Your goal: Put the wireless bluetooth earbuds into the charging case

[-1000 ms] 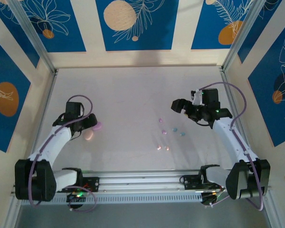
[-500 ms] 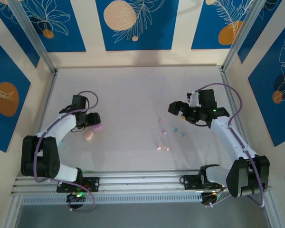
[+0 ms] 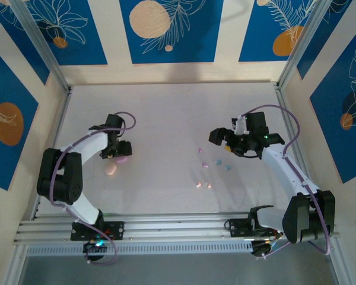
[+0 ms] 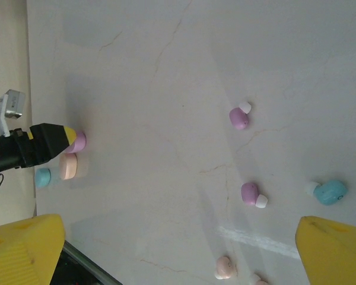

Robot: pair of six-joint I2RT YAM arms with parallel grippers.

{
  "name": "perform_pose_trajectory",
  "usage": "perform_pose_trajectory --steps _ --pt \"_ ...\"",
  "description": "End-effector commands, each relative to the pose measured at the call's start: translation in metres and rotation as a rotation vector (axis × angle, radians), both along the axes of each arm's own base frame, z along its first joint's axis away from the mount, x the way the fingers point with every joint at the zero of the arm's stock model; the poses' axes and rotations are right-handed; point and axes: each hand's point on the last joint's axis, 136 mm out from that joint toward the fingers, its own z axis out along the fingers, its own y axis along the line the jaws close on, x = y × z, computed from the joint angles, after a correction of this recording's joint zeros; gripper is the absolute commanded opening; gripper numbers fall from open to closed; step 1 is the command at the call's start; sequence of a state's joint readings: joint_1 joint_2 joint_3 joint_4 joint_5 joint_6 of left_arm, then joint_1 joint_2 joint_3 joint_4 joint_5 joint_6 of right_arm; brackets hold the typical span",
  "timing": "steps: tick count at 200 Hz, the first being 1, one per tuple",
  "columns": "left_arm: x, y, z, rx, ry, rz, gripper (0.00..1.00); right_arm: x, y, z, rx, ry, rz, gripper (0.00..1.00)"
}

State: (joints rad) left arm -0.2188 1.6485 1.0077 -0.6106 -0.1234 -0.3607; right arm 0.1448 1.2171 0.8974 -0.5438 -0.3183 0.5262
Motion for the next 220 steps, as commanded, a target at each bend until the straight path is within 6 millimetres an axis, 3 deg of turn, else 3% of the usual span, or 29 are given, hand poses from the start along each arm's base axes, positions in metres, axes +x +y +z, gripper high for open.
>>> perform_pose_trajectory --steps 1,65,117,144,163,200,220 --pt "-0.004 0.002 -0.001 0.072 0.041 -0.002 0.75 -0.006 0.004 -0.002 0.012 0.043 0.011 1.0" --pt "-0.007 -0.006 -0.012 0.096 0.079 0.002 0.69 -0.007 0.003 -0.005 0.004 0.058 0.009 1.0" --pt "-0.008 -0.032 -0.011 0.08 0.07 -0.057 0.6 -0.008 0.001 -0.006 -0.004 0.064 0.001 1.0" --pt "-0.008 -0.068 -0.008 0.059 0.053 -0.155 0.59 -0.009 0.001 -0.006 -0.008 0.062 -0.003 1.0" --pt "-0.015 -0.106 -0.01 0.038 0.055 -0.253 0.59 -0.01 -0.001 -0.007 -0.016 0.061 -0.01 1.0" --pt "-0.047 -0.189 -0.019 -0.019 0.08 -0.467 0.59 -0.013 -0.01 -0.011 -0.059 0.054 -0.047 0.99" --pt "-0.066 -0.216 -0.024 -0.002 0.095 -0.569 0.6 -0.013 -0.02 -0.012 -0.096 0.033 -0.084 0.99"
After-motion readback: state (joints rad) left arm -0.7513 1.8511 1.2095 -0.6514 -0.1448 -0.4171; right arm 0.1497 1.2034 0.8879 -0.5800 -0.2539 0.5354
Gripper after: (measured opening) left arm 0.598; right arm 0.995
